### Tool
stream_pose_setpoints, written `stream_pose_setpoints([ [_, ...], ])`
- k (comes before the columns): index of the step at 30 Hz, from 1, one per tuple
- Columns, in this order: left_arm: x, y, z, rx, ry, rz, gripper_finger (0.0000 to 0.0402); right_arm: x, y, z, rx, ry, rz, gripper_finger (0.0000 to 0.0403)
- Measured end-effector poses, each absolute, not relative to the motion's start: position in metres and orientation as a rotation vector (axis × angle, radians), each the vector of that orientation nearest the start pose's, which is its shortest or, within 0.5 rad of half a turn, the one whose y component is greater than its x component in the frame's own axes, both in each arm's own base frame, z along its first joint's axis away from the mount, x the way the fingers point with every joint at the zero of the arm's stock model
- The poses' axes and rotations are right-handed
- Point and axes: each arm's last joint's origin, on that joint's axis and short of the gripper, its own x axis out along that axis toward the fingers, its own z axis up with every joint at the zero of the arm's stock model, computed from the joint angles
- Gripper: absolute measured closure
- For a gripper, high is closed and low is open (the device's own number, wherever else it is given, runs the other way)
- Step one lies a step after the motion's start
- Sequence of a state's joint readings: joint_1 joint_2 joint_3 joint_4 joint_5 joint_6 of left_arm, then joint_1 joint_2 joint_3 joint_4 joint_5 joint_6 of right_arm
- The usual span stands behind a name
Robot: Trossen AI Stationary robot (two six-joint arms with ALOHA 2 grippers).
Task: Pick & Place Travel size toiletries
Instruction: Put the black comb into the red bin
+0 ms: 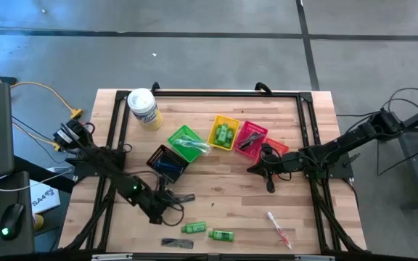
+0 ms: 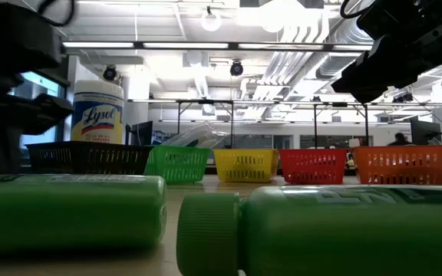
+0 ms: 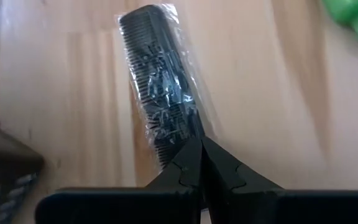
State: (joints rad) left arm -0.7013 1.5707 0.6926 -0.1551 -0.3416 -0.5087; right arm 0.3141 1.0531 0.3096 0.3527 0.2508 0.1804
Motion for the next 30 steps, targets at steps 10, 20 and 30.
stream_pose_setpoints([
  [10, 0.248, -0.136, 0.123, 0.028, 0.954, -0.095, 0.0402, 0.191, 0.056, 0.175, 0.095, 0.381, 0.054, 0.0399],
  [20, 0.294, -0.095, 0.114, 0.039, 0.887, -0.158, 0.0402, 0.206, 0.060, 0.167, 0.113, 0.391, 0.068, 0.0399],
  [30, 0.333, -0.095, 0.128, 0.200, 0.869, -0.220, 0.0402, 0.272, 0.075, 0.162, -0.033, 0.568, 0.106, 0.0399],
])
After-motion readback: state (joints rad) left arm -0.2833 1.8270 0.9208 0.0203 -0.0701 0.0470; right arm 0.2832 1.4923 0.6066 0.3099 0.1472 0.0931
